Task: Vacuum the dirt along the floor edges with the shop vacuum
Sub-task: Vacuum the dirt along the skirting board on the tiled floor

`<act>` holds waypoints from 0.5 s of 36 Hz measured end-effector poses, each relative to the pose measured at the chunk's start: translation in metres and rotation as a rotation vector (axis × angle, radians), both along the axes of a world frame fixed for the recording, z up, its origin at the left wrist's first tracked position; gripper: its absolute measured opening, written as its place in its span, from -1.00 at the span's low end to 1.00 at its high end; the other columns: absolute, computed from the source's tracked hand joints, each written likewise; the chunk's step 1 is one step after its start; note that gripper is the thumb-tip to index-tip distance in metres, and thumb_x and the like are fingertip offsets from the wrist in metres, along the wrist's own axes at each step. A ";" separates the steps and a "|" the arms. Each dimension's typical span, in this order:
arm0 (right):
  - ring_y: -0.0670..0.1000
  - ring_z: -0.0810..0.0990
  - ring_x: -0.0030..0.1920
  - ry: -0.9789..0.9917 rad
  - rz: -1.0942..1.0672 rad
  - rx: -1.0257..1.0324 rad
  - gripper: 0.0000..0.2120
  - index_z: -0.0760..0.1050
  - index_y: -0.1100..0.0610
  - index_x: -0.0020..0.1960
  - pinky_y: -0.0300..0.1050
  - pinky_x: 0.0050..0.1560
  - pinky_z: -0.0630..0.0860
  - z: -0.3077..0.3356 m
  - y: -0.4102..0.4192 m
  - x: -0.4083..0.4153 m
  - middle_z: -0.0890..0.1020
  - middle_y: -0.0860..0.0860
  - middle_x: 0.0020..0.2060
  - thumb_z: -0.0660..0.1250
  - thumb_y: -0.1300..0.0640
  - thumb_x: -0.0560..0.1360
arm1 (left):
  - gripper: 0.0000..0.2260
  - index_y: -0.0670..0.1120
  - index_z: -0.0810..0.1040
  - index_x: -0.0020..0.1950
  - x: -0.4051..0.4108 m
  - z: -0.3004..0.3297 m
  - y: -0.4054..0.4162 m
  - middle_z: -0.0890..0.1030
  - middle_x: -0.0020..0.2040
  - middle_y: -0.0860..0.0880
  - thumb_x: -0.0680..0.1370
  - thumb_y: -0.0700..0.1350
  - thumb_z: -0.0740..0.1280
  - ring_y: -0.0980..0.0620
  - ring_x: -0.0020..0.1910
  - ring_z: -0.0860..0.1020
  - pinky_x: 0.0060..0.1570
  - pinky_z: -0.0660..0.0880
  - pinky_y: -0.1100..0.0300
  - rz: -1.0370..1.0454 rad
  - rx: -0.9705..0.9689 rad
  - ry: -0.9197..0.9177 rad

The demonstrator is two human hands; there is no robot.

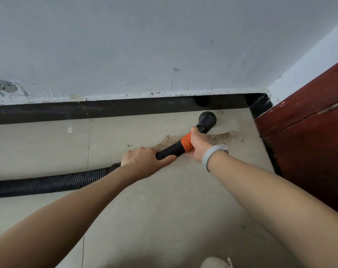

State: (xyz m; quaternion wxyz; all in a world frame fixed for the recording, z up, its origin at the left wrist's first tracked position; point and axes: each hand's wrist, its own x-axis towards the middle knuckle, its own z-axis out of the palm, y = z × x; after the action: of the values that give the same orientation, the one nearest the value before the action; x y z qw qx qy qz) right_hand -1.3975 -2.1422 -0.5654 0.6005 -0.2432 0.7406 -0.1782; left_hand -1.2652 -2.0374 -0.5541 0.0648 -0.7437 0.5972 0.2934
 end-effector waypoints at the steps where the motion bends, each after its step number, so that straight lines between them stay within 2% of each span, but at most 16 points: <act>1: 0.18 0.51 0.04 -0.021 -0.035 0.003 -0.63 0.32 0.18 0.32 0.10 0.00 0.57 0.002 -0.005 -0.007 0.48 0.14 0.05 0.18 0.00 0.60 | -0.40 0.07 0.51 -0.02 -0.006 0.000 -0.006 0.50 -0.28 0.06 0.43 0.51 -0.03 -0.01 -0.22 0.52 -0.23 0.37 0.13 -0.026 -0.006 -0.015; 3: 0.17 0.51 0.01 -0.031 -0.085 0.005 -0.61 0.29 0.18 0.34 0.08 -0.04 0.56 0.003 -0.013 -0.021 0.47 0.14 0.04 0.19 0.01 0.60 | -0.40 0.07 0.50 0.06 -0.017 0.000 -0.017 0.47 -0.27 0.06 0.43 0.50 -0.01 -0.03 -0.19 0.50 -0.22 0.34 0.13 -0.073 -0.011 -0.032; 7: 0.19 0.54 0.09 0.034 -0.100 -0.009 -0.56 0.29 0.19 0.37 0.14 0.14 0.55 0.001 -0.026 -0.035 0.48 0.14 0.05 0.17 -0.03 0.60 | -0.49 0.04 0.42 -0.01 -0.033 0.002 -0.032 0.43 -0.30 0.07 0.47 0.46 0.05 -0.02 -0.20 0.48 -0.20 0.35 0.13 -0.126 -0.012 -0.015; 10: 0.19 0.56 0.11 -0.002 -0.111 -0.020 -0.56 0.31 0.20 0.35 0.14 0.13 0.56 0.001 -0.031 -0.036 0.50 0.14 0.13 0.17 -0.06 0.60 | -0.48 0.04 0.43 0.03 -0.034 0.003 -0.037 0.42 -0.30 0.08 0.47 0.45 0.05 -0.01 -0.20 0.48 -0.21 0.34 0.13 -0.116 -0.020 -0.025; 15: 0.19 0.55 0.11 0.026 -0.012 -0.018 -0.54 0.34 0.22 0.34 0.09 0.13 0.55 -0.005 -0.018 -0.016 0.52 0.16 0.15 0.15 -0.09 0.61 | -0.50 0.07 0.43 0.05 -0.018 0.005 -0.013 0.41 -0.31 0.08 0.48 0.45 0.03 -0.02 -0.23 0.47 -0.22 0.35 0.14 -0.072 -0.051 -0.076; 18: 0.20 0.53 0.18 0.088 0.110 -0.029 -0.48 0.35 0.25 0.35 0.02 0.16 0.49 -0.009 0.001 0.010 0.51 0.15 0.22 0.11 -0.13 0.60 | -0.50 0.07 0.41 0.00 -0.001 0.001 0.015 0.51 -0.24 0.05 0.48 0.45 0.02 -0.02 -0.21 0.52 -0.20 0.41 0.13 -0.001 -0.040 -0.093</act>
State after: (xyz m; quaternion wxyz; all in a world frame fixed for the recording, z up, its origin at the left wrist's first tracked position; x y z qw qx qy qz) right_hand -1.3877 -2.1416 -0.5744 0.5725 -0.2998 0.7493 -0.1448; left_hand -1.2664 -2.0222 -0.5531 0.0776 -0.7574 0.5998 0.2463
